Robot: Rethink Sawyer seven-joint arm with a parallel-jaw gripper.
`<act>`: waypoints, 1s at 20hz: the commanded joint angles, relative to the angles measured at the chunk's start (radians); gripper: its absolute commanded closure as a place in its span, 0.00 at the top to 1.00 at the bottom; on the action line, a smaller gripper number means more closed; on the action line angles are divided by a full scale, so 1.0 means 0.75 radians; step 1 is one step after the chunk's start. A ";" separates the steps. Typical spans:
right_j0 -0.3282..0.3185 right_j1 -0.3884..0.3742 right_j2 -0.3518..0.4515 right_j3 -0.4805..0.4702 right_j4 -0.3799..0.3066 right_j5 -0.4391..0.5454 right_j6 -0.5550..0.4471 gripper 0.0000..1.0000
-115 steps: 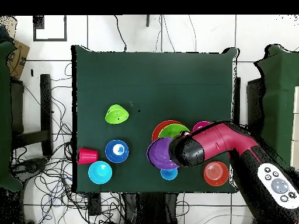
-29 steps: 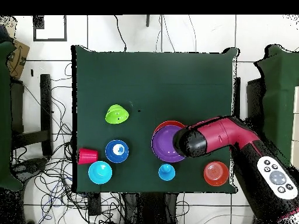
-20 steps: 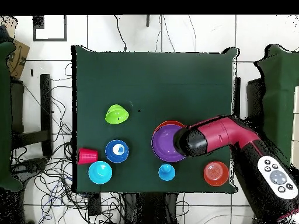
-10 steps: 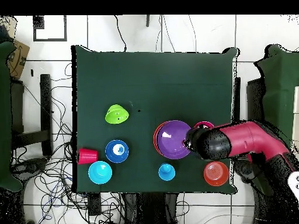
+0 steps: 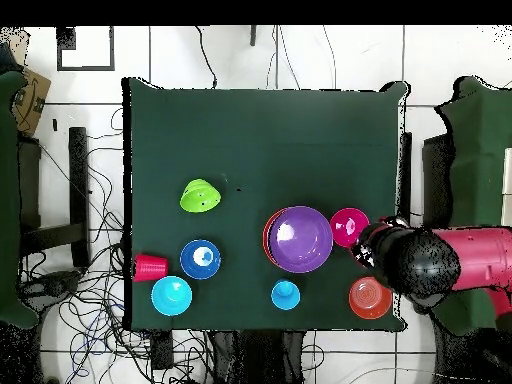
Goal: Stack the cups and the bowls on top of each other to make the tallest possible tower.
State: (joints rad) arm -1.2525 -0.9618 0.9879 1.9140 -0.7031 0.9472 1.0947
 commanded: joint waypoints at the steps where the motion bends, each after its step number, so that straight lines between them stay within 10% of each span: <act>1: 0.054 0.052 0.056 0.096 -0.071 0.058 -0.385 1.00; 10: 0.074 0.153 0.054 0.064 -0.114 -0.050 -0.312 1.00; 20: 0.086 0.003 0.105 0.134 0.061 -0.078 -0.058 1.00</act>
State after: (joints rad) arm -1.2376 -0.9441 1.0334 1.9480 -0.6743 0.9472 1.0947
